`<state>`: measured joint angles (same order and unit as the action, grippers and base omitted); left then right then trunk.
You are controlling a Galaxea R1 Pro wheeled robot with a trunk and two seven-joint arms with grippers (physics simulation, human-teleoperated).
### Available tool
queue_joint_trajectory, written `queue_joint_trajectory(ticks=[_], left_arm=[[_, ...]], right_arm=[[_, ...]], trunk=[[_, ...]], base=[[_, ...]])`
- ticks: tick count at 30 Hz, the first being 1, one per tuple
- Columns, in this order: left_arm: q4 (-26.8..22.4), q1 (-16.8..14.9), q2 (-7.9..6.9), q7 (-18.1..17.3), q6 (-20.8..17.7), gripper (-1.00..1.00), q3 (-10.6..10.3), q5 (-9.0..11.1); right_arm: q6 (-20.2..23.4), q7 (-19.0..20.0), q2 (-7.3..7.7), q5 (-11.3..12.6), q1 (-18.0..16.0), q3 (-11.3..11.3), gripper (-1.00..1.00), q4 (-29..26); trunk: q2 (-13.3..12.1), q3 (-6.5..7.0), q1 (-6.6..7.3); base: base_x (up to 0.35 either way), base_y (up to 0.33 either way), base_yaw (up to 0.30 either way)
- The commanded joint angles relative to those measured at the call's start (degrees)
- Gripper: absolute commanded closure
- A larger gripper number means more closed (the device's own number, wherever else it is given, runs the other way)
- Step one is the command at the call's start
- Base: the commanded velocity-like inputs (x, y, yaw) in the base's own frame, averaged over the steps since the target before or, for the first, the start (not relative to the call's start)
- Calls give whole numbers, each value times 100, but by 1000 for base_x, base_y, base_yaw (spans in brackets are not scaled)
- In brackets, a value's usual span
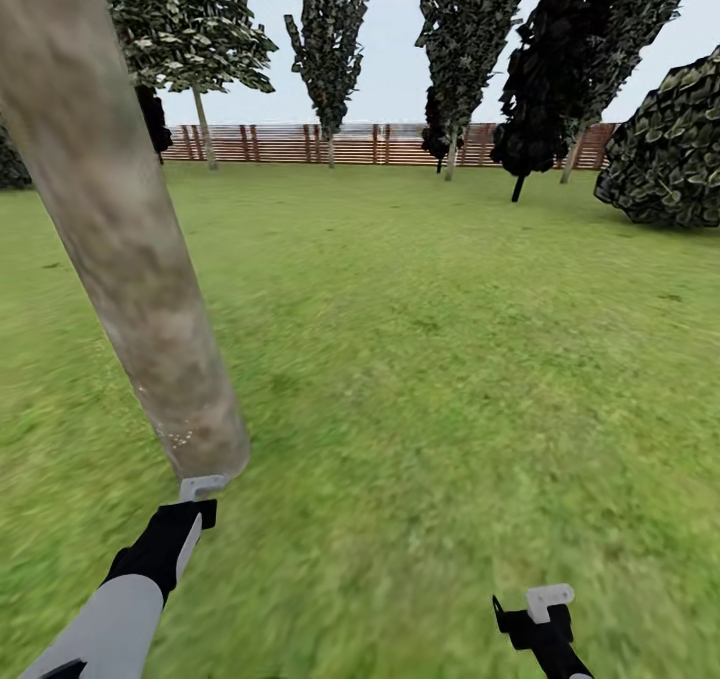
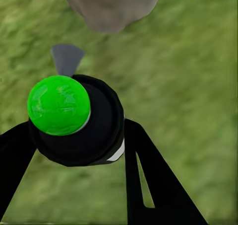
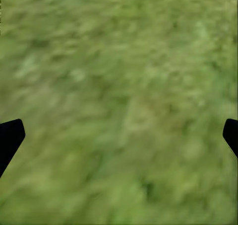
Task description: In the garden, pick up the pesticide atomizer on the floor and spray pesticide onto both trees until each tree trunk is fully covered.
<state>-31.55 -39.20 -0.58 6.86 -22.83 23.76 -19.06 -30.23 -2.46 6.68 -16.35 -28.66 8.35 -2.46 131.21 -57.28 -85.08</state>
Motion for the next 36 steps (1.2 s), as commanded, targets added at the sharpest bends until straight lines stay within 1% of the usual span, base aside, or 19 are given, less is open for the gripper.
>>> queue_joint_trajectory(ticks=[1,8,16,20,24,26,28,30,31,32,33,34,35,36], left_arm=[[0,0,1,0,-1,100,0,-2],[0,-2,-3,0,-2,100,0,-10],[0,-2,-4,0,-2,100,-3,-11],[0,0,-4,0,-2,100,-2,-5],[-31,-2,-9,-3,3,100,8,-2],[-82,-13,-26,-14,-4,100,-22,-9],[-147,-63,-77,-44,-44,100,-55,-31],[-167,-88,-174,-77,-66,100,-63,-28],[-172,-108,-196,-82,-69,100,-63,-28],[-174,-199,-187,-85,-77,100,-68,-32],[-168,-349,-172,-93,-157,100,-71,-30],[-168,-487,-175,-160,-372,100,-72,-30],[-167,-583,-205,-318,-548,100,-84,-34],[-175,-620,-248,-483,-608,100,-92,-43]], right_arm=[[0,0,0,0,0,0,-100,0],[0,3,0,0,0,0,-100,0],[0,3,0,0,-1,0,-100,0],[0,1,2,0,-1,0,-100,0],[0,0,8,0,-2,0,-100,-7],[0,0,9,0,-2,0,-100,-8],[0,0,9,1,0,0,-100,-9],[0,0,9,0,0,0,-100,-9],[0,-1,9,0,0,0,-100,-9],[0,-5,9,0,0,0,-100,-9],[0,-7,9,0,0,0,-100,-9],[0,-8,9,0,0,0,-100,-5],[0,-8,13,0,-1,0,-100,-5],[0,-11,15,2,-2,0,-100,-7]], trunk=[[0,0,0],[0,0,0],[0,0,0],[0,0,0],[0,0,0],[0,0,0],[0,0,0],[0,0,0],[0,0,0],[0,0,0],[0,0,0],[0,0,0],[0,0,0],[0,0,0]], base=[[0,-272,273],[33,-271,267],[203,-213,21],[99,-249,22],[9,-197,200],[2,-49,263],[0,-12,274],[0,-2,277],[0,-1,254],[0,0,154],[0,0,63],[0,0,26],[0,0,11],[0,0,5]])
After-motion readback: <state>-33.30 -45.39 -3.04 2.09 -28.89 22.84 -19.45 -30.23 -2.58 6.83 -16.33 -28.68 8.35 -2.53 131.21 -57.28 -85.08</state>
